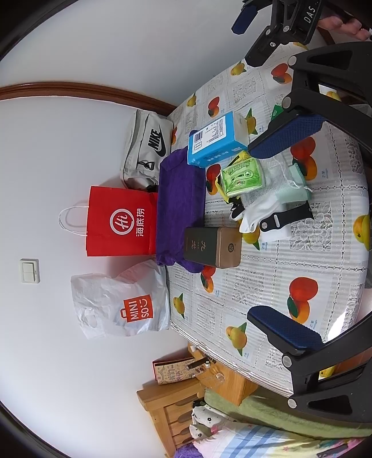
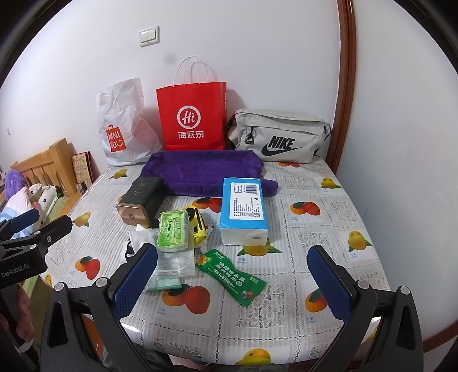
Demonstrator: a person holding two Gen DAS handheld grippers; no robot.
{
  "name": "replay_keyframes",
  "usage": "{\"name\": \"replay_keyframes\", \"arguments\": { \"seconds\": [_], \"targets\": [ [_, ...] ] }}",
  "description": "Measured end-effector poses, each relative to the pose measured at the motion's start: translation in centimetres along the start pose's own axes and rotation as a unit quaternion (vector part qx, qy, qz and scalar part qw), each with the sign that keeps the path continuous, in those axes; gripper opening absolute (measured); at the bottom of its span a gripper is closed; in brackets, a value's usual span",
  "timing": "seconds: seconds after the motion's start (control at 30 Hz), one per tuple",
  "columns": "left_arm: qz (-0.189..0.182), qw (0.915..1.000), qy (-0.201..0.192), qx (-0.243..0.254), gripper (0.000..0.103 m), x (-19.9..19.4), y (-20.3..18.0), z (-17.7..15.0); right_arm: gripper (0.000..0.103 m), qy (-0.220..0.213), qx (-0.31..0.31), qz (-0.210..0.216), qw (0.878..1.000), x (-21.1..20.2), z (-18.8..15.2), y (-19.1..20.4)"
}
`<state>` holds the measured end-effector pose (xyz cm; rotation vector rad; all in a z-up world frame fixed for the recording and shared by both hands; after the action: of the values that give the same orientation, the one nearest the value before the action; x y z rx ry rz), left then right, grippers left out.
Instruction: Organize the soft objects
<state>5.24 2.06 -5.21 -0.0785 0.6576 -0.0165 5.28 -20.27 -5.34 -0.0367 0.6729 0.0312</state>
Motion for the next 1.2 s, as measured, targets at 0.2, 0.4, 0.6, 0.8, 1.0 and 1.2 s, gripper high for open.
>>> {"name": "replay_keyframes", "arguments": {
  "seconds": [0.2, 0.4, 0.6, 0.8, 1.0, 1.2],
  "targets": [
    [0.008, 1.0000, 0.002, 0.003, 0.103, 0.6, 0.6, 0.5, 0.103, -0.004, -0.008, 0.000, 1.000, 0.5, -0.1, 0.2],
    [0.018, 0.9996, 0.022, 0.002, 0.103, 3.5, 1.6, 0.2, 0.103, 0.009, -0.020, 0.014, 1.000, 3.6, -0.7, 0.0],
    [-0.002, 0.9972, 0.074, -0.015, 0.103, 7.7, 2.8, -1.9, 0.102, 0.019, -0.067, 0.019, 0.997, 7.9, -2.7, 0.1],
    [-0.001, 0.9935, 0.110, -0.028, 0.103, 10.6, 3.2, -4.9, 0.093, 0.066, -0.089, 0.047, 0.993, 12.5, -5.5, 0.0],
    [-0.011, 0.9904, 0.133, -0.035, 0.102, 12.1, 2.8, -6.9, 0.082, 0.107, -0.115, 0.062, 0.986, 16.3, -7.7, 0.2],
    [-0.027, 0.9867, 0.156, -0.035, 0.096, 13.6, 1.7, -8.3, 0.080, 0.134, -0.153, 0.078, 0.976, 18.4, -9.3, 1.4]
  ]
}}
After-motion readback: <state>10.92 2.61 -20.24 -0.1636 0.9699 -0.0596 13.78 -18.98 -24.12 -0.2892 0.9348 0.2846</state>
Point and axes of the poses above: each gripper's, at about its wrist camera, not at the fingertips, and x roughly the way its jaws point, y to its left, z to its top, the point moved 8 cm from there along x, roughly the way its jaws point, and after that the axes turned 3 degrees about -z, right-handed, at the moved point
